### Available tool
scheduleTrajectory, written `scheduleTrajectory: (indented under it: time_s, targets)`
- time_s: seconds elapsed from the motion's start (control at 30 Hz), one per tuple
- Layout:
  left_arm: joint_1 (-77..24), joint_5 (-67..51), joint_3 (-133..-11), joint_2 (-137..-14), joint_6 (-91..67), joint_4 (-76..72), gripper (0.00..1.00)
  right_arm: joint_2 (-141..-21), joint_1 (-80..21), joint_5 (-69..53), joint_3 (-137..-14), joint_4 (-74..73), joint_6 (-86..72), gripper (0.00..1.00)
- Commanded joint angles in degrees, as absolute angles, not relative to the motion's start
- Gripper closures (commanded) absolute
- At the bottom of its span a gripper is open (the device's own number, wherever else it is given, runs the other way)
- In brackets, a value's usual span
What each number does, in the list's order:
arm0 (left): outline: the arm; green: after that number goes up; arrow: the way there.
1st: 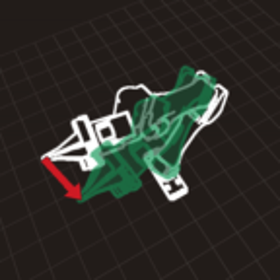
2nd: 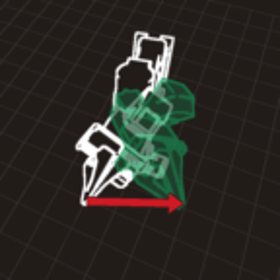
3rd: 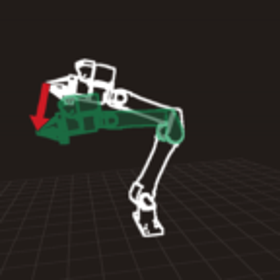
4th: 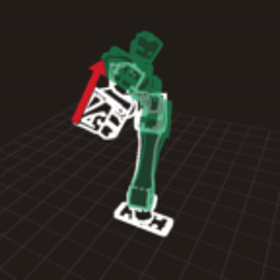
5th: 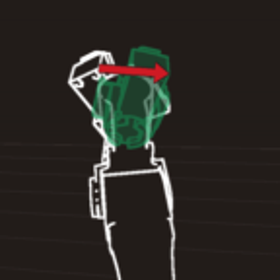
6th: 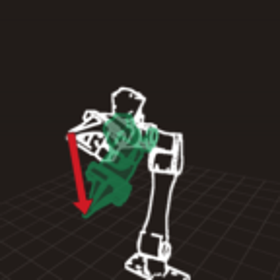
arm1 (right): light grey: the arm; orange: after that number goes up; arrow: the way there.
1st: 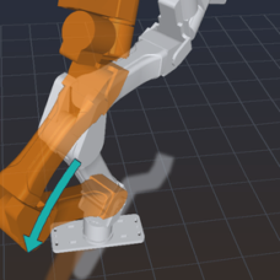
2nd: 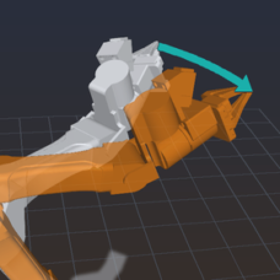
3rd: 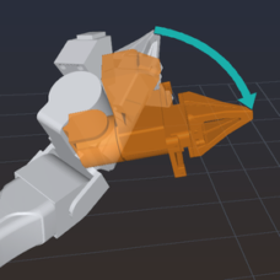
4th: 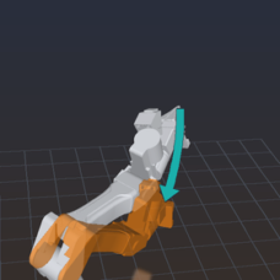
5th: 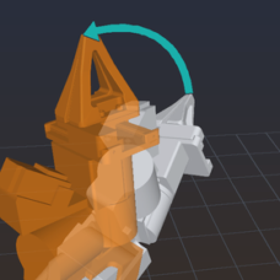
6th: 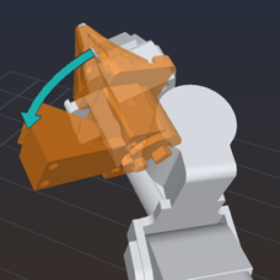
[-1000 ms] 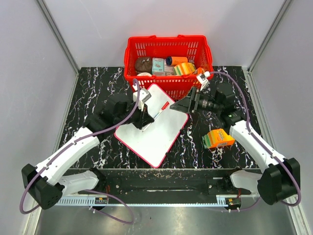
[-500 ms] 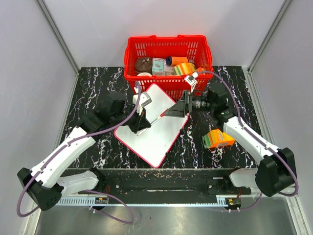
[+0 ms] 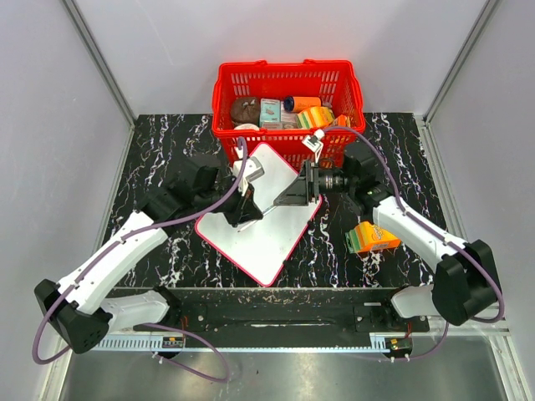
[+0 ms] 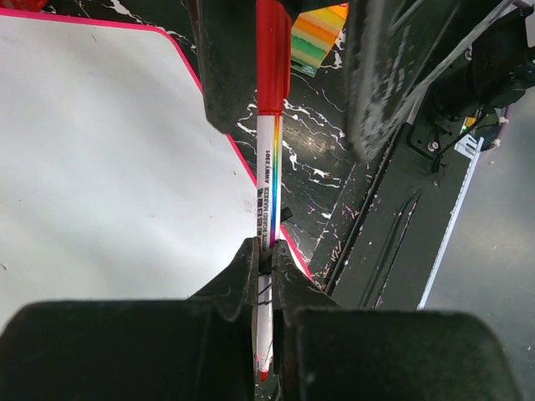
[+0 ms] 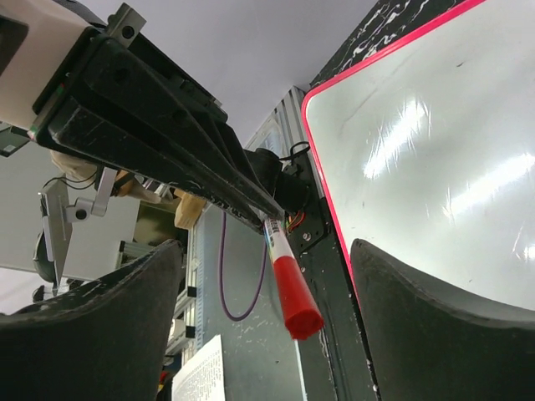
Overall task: Write a sentence on the whiteboard
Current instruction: Pick up the whiteboard marker at the center of the board.
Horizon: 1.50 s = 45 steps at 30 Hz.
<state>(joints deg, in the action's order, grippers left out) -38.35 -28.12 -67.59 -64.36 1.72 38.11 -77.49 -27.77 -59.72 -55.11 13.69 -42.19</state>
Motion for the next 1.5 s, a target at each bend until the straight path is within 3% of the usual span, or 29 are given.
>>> scheduleTrajectory:
  time_s: [0.0, 0.6, 0.87, 1.17, 1.3, 1.47]
  targets:
    - [-38.76, -29.88, -70.75, -64.42, 2.55, 37.53, 1.0, -78.4, -29.44, -62.22, -58.71, 14.42, -40.43, 0.15]
    - [-39.55, -31.64, -72.16, -66.36, 4.92, 39.9, 1.0, -79.28, -31.9, -63.9, -62.4, 0.44, -29.36, 0.34]
    - [-39.64, -31.73, -72.33, -66.62, 5.71, 40.25, 1.0, -80.68, -32.78, -65.65, -63.02, -2.63, -27.34, 0.55]
    - [-40.08, -32.17, -72.33, -67.41, 5.97, 40.69, 1.0, -81.04, -33.13, -65.39, -63.9, -3.96, -26.45, 0.62]
    - [-40.25, -31.99, -72.16, -67.76, 5.98, 40.78, 1.0, -81.65, -33.49, -65.48, -63.9, -4.22, -26.37, 0.71]
    - [-40.34, -31.38, -72.25, -67.76, 6.06, 40.87, 1.0, -81.83, -33.92, -65.04, -64.16, -5.53, -25.67, 0.91]
